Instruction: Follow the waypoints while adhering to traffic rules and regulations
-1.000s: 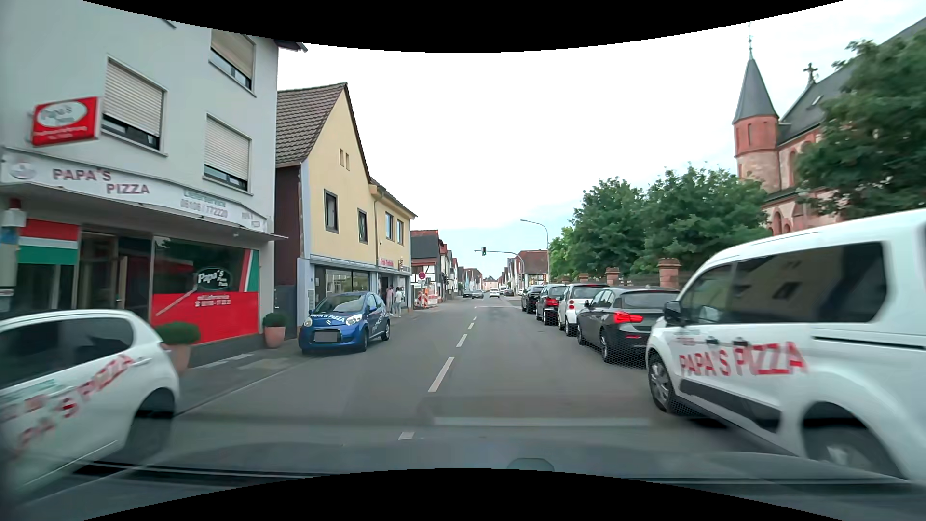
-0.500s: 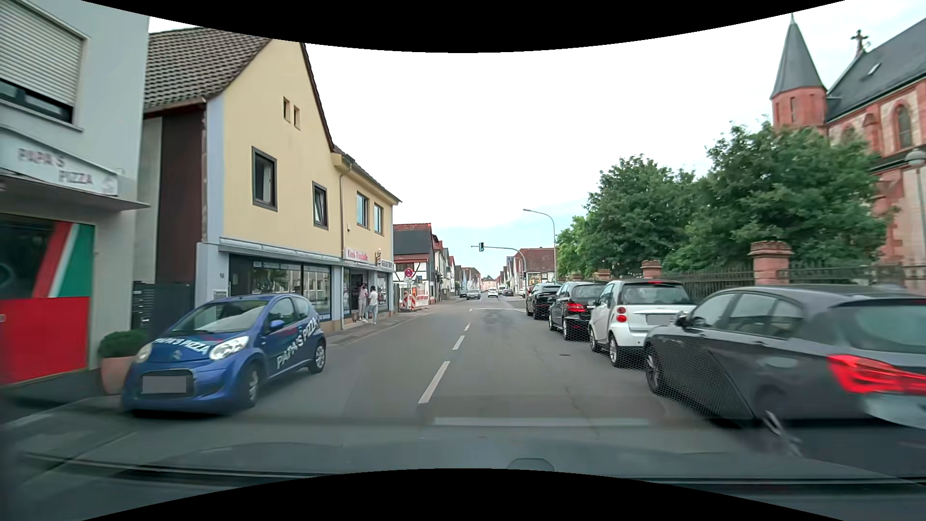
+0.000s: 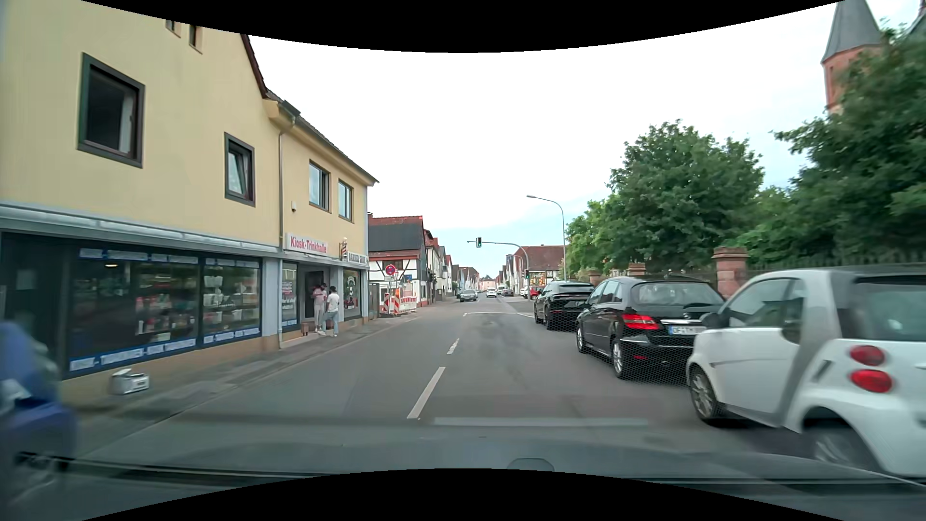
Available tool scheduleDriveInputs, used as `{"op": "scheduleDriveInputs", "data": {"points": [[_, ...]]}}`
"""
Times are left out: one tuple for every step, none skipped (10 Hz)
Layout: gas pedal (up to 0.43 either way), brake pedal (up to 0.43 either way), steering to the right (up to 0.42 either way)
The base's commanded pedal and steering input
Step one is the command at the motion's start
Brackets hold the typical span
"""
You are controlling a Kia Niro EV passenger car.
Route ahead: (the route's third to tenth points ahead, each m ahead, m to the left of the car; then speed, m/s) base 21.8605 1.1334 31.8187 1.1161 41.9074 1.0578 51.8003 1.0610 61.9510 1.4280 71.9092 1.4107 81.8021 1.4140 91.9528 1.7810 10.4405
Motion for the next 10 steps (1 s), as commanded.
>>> {"op": "scheduleDriveInputs", "data": {"points": [[0.020, 0.000, -0.004], [0.020, 0.000, -0.004], [0.020, 0.000, -0.004], [0.020, 0.000, -0.004], [0.020, 0.000, -0.004], [0.020, 0.000, -0.004], [0.020, 0.000, -0.004], [0.020, 0.000, -0.004], [0.020, 0.000, -0.004], [0.020, 0.000, -0.004]]}}
